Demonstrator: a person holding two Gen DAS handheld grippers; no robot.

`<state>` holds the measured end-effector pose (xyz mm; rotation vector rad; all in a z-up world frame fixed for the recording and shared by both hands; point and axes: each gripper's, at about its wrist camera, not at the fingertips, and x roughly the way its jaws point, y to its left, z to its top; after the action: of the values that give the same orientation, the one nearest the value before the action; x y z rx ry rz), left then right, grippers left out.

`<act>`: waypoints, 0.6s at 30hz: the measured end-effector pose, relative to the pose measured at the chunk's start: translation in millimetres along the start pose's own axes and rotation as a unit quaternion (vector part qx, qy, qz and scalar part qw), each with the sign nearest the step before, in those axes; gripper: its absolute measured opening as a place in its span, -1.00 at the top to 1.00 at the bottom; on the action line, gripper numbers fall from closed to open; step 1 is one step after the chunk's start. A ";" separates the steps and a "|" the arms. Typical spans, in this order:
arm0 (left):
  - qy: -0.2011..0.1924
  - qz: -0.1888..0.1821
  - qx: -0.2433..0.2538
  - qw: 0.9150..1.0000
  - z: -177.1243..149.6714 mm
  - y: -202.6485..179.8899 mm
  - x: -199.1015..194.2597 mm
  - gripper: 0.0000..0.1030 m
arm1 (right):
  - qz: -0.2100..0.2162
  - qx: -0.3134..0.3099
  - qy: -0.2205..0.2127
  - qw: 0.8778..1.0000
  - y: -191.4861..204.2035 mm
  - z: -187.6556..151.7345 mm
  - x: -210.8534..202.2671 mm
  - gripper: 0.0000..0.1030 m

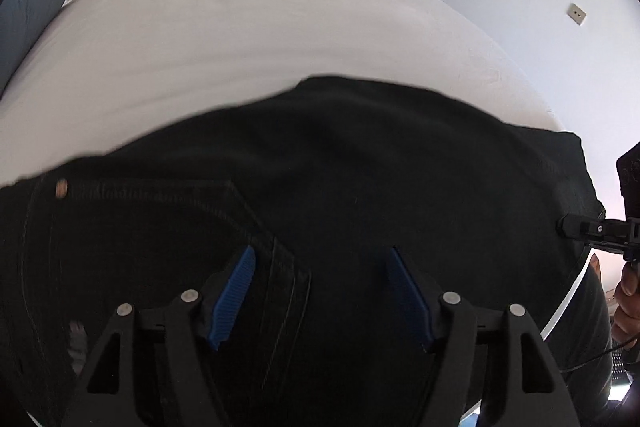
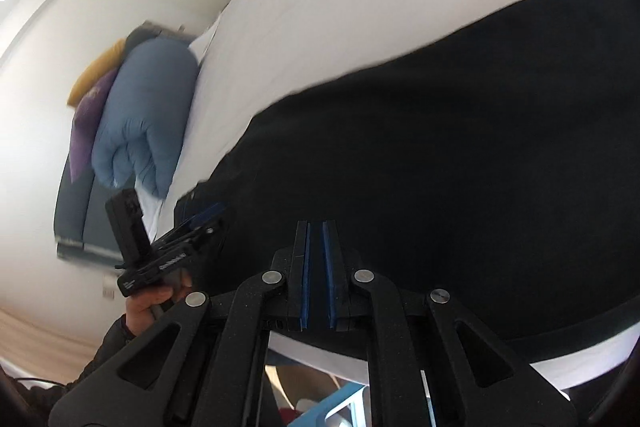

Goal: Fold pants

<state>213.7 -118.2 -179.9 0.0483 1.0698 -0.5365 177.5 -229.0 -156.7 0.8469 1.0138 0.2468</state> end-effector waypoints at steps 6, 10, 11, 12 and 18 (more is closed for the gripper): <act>-0.039 0.000 -0.048 0.998 -29.3 31.1 -28.9 -0.37 | -0.023 0.051 0.027 0.998 -56.6 -34.4 19.9 1.00; -0.062 -0.009 -0.116 0.991 -37.6 89.2 -50.3 0.00 | -0.071 0.078 -0.025 0.994 -88.9 -27.0 -43.3 1.00; -0.062 -0.016 -0.133 0.989 -38.7 104.4 -53.4 0.26 | -0.071 0.096 -0.039 0.992 -100.2 -32.7 -56.8 1.00; -0.061 -0.028 -0.155 0.986 -40.2 123.1 -57.0 0.41 | -0.074 0.113 -0.051 0.990 -107.7 -31.6 -70.7 1.00; -0.091 0.021 -0.219 0.971 -31.8 185.7 -100.6 -0.08 | -0.170 0.120 -0.107 0.972 -111.1 -35.3 -129.0 0.92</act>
<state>232.5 92.5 -151.0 -0.3597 0.9835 -0.2512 58.7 -355.7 -162.4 0.8801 0.9781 -0.2595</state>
